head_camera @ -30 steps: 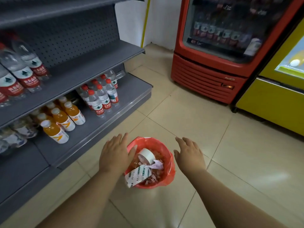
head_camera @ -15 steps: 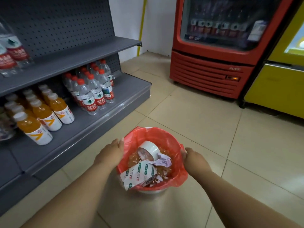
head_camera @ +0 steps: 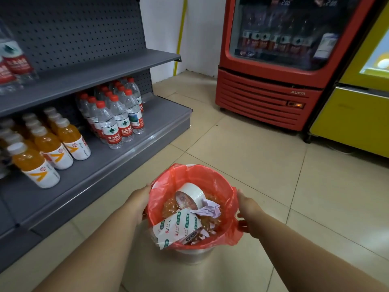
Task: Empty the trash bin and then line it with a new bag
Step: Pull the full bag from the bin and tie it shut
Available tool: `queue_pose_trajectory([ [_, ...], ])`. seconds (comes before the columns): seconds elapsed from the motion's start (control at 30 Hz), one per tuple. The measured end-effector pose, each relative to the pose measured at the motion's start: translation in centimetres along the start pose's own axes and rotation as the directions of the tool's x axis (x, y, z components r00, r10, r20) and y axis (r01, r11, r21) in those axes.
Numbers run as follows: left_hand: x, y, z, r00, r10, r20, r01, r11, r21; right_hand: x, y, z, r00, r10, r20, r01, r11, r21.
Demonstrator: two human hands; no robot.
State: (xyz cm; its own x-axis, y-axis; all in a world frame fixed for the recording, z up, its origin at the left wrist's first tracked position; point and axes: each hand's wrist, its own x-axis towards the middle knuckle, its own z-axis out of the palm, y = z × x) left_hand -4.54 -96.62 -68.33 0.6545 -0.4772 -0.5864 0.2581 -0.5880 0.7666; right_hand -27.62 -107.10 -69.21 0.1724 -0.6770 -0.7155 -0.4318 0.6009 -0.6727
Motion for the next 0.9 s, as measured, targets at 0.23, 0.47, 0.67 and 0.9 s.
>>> queue_pose_trajectory([
  [0.23,1.4,0.1,-0.6,0.995,-0.095,-0.028,0.089,0.984,-0.153,0.5,0.5,-0.5,0.987,0.158,0.034,-0.16,0.985,0.07],
  [0.47,1.4,1.5,-2.0,0.999,-0.03,0.045,0.036,0.989,-0.146,-0.5,-2.1,-1.9,0.983,-0.025,-0.183,0.033,0.998,0.045],
  [0.67,-1.6,4.9,-1.7,0.988,0.106,0.109,-0.092,0.988,-0.126,-3.2,-5.9,-2.2,0.969,-0.189,-0.162,0.224,0.947,0.231],
  [0.9,-5.0,6.3,-1.1,0.976,0.194,0.101,-0.192,0.981,-0.034,-5.3,-6.9,-1.8,0.959,-0.274,-0.067,0.282,0.938,0.203],
])
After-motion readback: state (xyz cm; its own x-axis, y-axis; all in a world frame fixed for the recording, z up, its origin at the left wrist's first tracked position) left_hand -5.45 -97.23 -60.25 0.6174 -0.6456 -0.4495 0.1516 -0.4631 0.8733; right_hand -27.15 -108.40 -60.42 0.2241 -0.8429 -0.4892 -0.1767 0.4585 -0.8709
